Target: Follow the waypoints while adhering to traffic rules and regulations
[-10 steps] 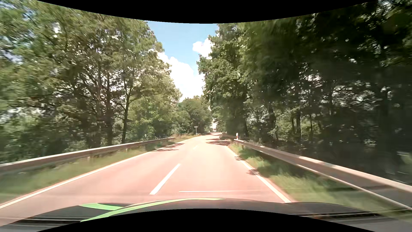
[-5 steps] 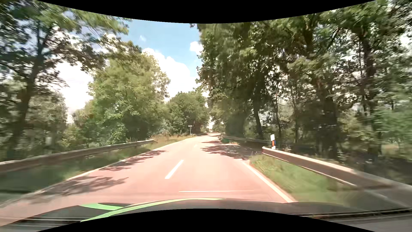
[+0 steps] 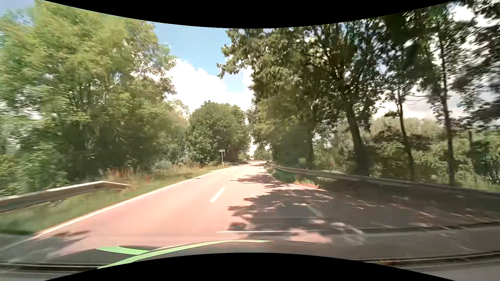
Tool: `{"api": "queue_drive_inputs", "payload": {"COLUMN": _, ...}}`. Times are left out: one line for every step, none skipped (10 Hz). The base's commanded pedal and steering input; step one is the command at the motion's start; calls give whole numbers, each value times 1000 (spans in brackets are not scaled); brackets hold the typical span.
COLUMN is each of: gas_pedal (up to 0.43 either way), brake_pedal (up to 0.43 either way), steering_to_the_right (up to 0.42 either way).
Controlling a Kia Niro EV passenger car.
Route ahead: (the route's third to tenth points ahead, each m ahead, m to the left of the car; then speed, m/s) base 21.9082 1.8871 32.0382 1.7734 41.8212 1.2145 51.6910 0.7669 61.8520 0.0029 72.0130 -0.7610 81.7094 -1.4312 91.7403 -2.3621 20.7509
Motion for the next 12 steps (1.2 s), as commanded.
{"api": "queue_drive_inputs", "payload": {"gas_pedal": 130, "brake_pedal": 0, "steering_to_the_right": 7}}
{"api": "queue_drive_inputs", "payload": {"gas_pedal": 130, "brake_pedal": 0, "steering_to_the_right": 7}}
{"api": "queue_drive_inputs", "payload": {"gas_pedal": 130, "brake_pedal": 0, "steering_to_the_right": 7}}
{"api": "queue_drive_inputs", "payload": {"gas_pedal": 130, "brake_pedal": 0, "steering_to_the_right": 7}}
{"api": "queue_drive_inputs", "payload": {"gas_pedal": 130, "brake_pedal": 0, "steering_to_the_right": 7}}
{"api": "queue_drive_inputs", "payload": {"gas_pedal": 130, "brake_pedal": 0, "steering_to_the_right": 7}}
{"api": "queue_drive_inputs", "payload": {"gas_pedal": 130, "brake_pedal": 0, "steering_to_the_right": 7}}
{"api": "queue_drive_inputs", "payload": {"gas_pedal": 130, "brake_pedal": 0, "steering_to_the_right": 7}}
{"api": "queue_drive_inputs", "payload": {"gas_pedal": 130, "brake_pedal": 0, "steering_to_the_right": 7}}
{"api": "queue_drive_inputs", "payload": {"gas_pedal": 130, "brake_pedal": 0, "steering_to_the_right": 6}}
{"api": "queue_drive_inputs", "payload": {"gas_pedal": 130, "brake_pedal": 0, "steering_to_the_right": 6}}
{"api": "queue_drive_inputs", "payload": {"gas_pedal": 130, "brake_pedal": 0, "steering_to_the_right": 6}}
